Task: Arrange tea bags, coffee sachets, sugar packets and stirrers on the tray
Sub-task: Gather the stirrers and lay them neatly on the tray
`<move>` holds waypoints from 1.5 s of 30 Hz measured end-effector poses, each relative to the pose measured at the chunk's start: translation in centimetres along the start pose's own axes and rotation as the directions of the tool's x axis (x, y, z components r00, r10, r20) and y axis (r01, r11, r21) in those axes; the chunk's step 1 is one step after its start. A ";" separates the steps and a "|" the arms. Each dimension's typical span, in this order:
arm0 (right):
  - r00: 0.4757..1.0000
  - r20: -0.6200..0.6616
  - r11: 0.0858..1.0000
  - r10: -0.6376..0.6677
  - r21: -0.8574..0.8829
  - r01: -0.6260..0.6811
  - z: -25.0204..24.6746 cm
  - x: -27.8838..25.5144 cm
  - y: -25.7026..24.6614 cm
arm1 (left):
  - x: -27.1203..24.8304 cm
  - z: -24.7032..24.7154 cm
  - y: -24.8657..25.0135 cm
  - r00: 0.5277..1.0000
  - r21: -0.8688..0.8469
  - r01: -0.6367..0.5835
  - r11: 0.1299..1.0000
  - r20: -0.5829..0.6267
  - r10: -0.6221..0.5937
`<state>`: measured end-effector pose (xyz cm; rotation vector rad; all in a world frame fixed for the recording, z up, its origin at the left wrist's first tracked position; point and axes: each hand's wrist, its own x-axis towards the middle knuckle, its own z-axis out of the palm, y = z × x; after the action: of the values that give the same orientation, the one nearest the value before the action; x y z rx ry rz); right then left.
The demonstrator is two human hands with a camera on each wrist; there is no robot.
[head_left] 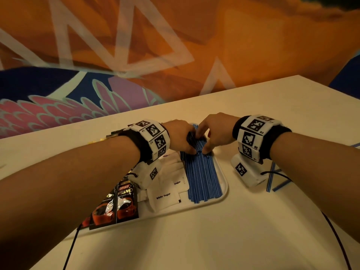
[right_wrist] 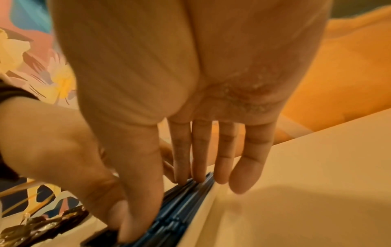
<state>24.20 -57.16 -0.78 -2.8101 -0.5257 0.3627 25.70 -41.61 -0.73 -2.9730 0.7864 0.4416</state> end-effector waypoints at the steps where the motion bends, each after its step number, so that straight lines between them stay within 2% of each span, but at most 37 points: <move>1: 1.000 0.009 1.000 0.002 0.011 -0.002 0.0 -0.1 0.0 | -0.1 -0.1 0.0 1.000 -0.018 0.002 1.000 -0.006 -0.002; 4: 1.000 0.029 1.000 -0.002 -0.011 0.002 0.1 -0.3 -0.2 | -0.2 -0.1 -0.2 1.000 -0.025 0.010 1.000 0.027 -0.009; 7: 1.000 -0.007 1.000 -0.020 0.013 0.021 0.2 -0.5 -0.1 | -0.4 -0.1 -0.2 0.999 -0.003 0.030 1.000 0.018 -0.030; 13: 0.997 -0.076 0.990 0.010 0.141 0.001 -1.2 -2.3 1.1 | -0.8 -2.2 0.9 0.989 -0.024 0.081 0.996 -0.125 -0.083; 17: 0.991 -0.045 0.962 0.129 0.248 -0.114 -2.3 -5.0 3.9 | 0.7 -3.4 4.0 0.971 -0.127 0.081 0.989 -0.213 -0.107; 19: 0.979 -0.002 0.939 0.204 0.282 -0.195 -2.8 -6.7 5.7 | 1.3 -3.7 6.6 0.977 -0.142 0.082 0.986 -0.186 -0.108; 23: 0.941 0.007 0.890 0.337 0.325 -0.321 -3.5 -10.9 9.7 | 2.1 -2.8 13.3 0.999 -0.028 0.040 0.999 0.002 -0.040; 28: 0.844 -0.035 0.810 0.535 0.306 -0.501 -4.0 -16.4 15.3 | 2.6 -0.2 21.4 0.986 -0.022 -0.007 1.000 0.168 0.010; 33: 0.754 -0.023 0.754 0.657 0.018 -0.656 -3.2 -20.1 18.7 | 3.0 0.7 24.6 0.990 0.153 -0.086 0.984 0.127 0.067; 35: 0.735 0.043 0.733 0.676 0.058 -0.677 -2.4 -20.2 19.6 | 3.2 1.0 25.3 0.991 0.153 -0.100 0.983 0.109 0.083; 38: 0.749 0.033 0.748 0.662 0.034 -0.663 -1.2 -19.1 19.5 | 3.7 1.4 26.2 0.989 0.140 -0.135 0.981 0.075 0.125; 42: 0.803 -0.019 0.802 0.596 0.073 -0.593 -1.2 -17.7 18.1 | 4.2 1.5 26.6 0.985 0.101 -0.174 0.980 0.032 0.172; 43: 0.802 -0.032 0.799 0.596 0.114 -0.590 -1.6 -17.7 18.1 | 4.3 1.5 26.5 0.984 0.101 -0.178 0.979 0.025 0.177; 45: 0.775 -0.018 0.774 0.632 0.080 -0.628 -2.4 -18.2 18.7 | 4.4 1.4 26.1 0.985 0.097 -0.174 0.980 0.012 0.174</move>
<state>14.37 -81.42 -0.53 -2.8356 0.4693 0.4264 16.24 -66.33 -2.31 -2.8248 1.0414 0.4023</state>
